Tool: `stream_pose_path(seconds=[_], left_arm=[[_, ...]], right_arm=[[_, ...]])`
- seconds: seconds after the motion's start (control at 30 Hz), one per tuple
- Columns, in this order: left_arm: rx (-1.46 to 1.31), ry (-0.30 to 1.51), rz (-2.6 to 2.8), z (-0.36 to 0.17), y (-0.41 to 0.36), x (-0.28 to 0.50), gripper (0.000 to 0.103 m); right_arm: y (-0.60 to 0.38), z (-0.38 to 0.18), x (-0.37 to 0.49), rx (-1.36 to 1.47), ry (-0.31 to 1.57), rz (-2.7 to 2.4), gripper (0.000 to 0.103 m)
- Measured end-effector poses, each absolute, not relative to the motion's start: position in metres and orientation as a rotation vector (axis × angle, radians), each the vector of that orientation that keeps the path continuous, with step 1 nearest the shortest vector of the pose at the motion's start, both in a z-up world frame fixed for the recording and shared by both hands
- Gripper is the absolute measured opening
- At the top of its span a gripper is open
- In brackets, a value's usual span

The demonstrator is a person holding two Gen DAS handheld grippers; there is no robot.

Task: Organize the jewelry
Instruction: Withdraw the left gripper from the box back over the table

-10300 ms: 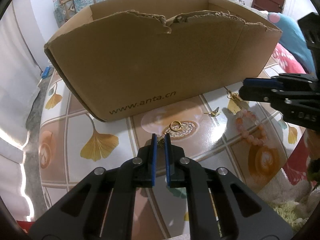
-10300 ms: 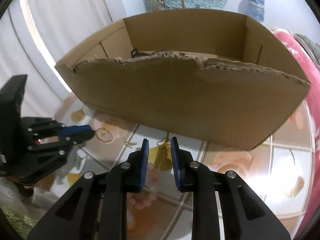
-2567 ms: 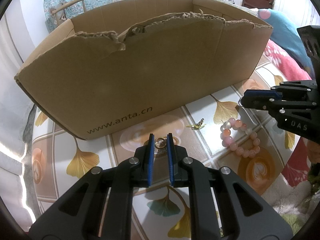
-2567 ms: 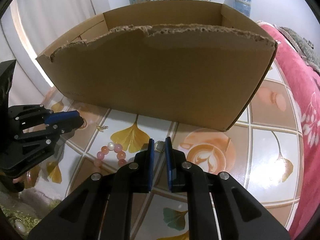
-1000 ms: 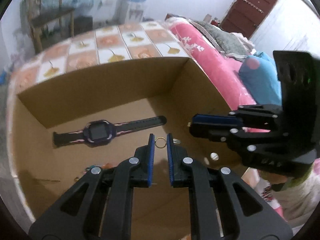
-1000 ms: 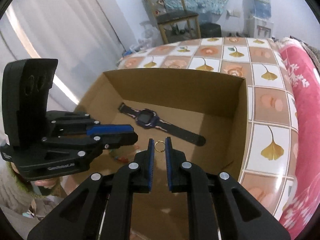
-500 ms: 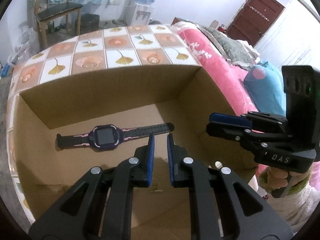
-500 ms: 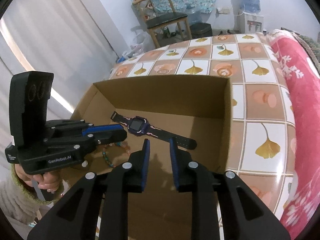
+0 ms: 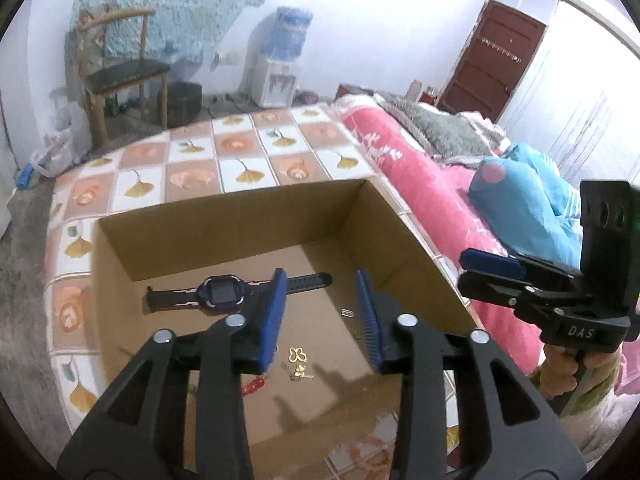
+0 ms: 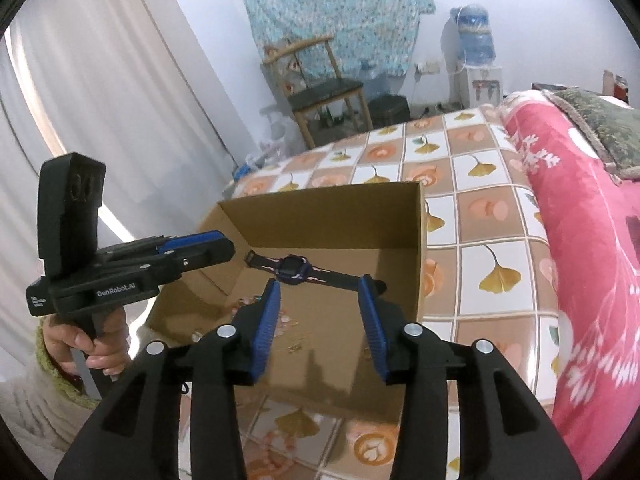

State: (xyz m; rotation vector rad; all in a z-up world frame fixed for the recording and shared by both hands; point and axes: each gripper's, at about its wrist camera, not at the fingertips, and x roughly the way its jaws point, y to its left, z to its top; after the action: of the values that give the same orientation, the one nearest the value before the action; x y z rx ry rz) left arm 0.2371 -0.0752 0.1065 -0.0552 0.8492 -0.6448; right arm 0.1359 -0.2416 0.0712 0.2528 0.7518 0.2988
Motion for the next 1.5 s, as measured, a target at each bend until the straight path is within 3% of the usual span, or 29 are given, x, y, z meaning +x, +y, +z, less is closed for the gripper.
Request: stream_pose_path(seconds=[0.23, 0.37, 0.4, 0.47, 0.8, 1.5], left_arm=[[-0.064, 0.744, -0.633, 0.119, -0.035, 0.170, 0.064], [-0.033, 0.734, -0.588, 0.110, -0.014, 0.136, 0.077], [-0.021, 0.742, -0.576, 0.107, -0.012, 0.129, 0.079], [-0.012, 0.764, -0.558, 0.101, -0.007, 0.119, 0.080], [0.009, 0.886, -0.539, 0.071, -0.003, 0.090, 0.084], [0.058, 0.882, -0.526, 0.068, -0.014, 0.082, 0.084]], right_arm=[[-0.236, 0.070, 0.088, 0.295, 0.677, 0.301, 0.051], [-0.225, 0.060, 0.067, 0.283, 0.666, 0.331, 0.062], [-0.220, 0.057, 0.062, 0.271, 0.665, 0.337, 0.069], [-0.214, 0.051, 0.055, 0.260, 0.666, 0.334, 0.076], [-0.192, 0.023, 0.042, 0.254, 0.756, 0.388, 0.076], [-0.185, 0.024, 0.037, 0.263, 0.748, 0.384, 0.076]])
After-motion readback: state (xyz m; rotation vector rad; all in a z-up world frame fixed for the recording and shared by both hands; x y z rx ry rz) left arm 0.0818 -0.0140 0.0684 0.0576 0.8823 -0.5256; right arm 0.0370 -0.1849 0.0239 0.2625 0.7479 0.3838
